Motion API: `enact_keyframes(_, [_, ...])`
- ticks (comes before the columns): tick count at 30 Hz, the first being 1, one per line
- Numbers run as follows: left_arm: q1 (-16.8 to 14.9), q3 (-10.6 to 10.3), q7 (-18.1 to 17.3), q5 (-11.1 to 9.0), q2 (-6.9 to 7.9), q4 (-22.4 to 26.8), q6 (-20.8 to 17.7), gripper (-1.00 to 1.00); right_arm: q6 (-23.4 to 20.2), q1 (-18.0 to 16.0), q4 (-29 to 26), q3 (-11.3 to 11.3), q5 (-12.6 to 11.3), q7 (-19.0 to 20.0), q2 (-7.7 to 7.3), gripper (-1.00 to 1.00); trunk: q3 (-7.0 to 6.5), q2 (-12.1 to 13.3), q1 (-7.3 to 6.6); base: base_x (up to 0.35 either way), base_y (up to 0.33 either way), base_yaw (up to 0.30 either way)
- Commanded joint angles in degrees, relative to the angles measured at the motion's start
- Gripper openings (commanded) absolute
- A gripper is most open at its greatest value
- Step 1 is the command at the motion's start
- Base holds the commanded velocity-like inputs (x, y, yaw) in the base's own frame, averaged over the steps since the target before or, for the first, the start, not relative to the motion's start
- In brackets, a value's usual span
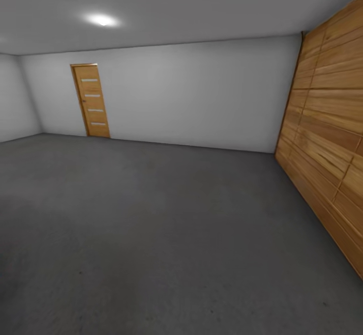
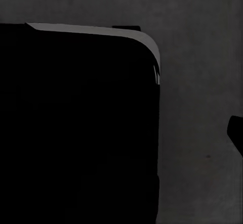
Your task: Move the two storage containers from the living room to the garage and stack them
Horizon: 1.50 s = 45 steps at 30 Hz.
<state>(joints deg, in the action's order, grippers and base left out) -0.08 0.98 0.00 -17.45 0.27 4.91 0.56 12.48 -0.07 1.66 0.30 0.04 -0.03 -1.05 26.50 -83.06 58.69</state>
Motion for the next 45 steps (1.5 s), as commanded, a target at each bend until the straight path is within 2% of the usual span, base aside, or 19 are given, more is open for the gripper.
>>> enact_keyframes(1, [0.0,0.1,0.0,-0.2,-0.01,0.0,0.1,1.00,0.3,0.0,0.1,0.0,0.0,0.0,-0.01,1.00,0.04,0.0,0.03,0.316,0.000,0.219])
enact_keyframes(45, [0.0,0.1,0.0,-0.2,-0.09,0.0,0.1,1.00,0.3,0.0,0.1,-0.6,-0.7,-0.1,-0.20,1.00,0.04,0.0,0.03,0.316,0.000,0.273])
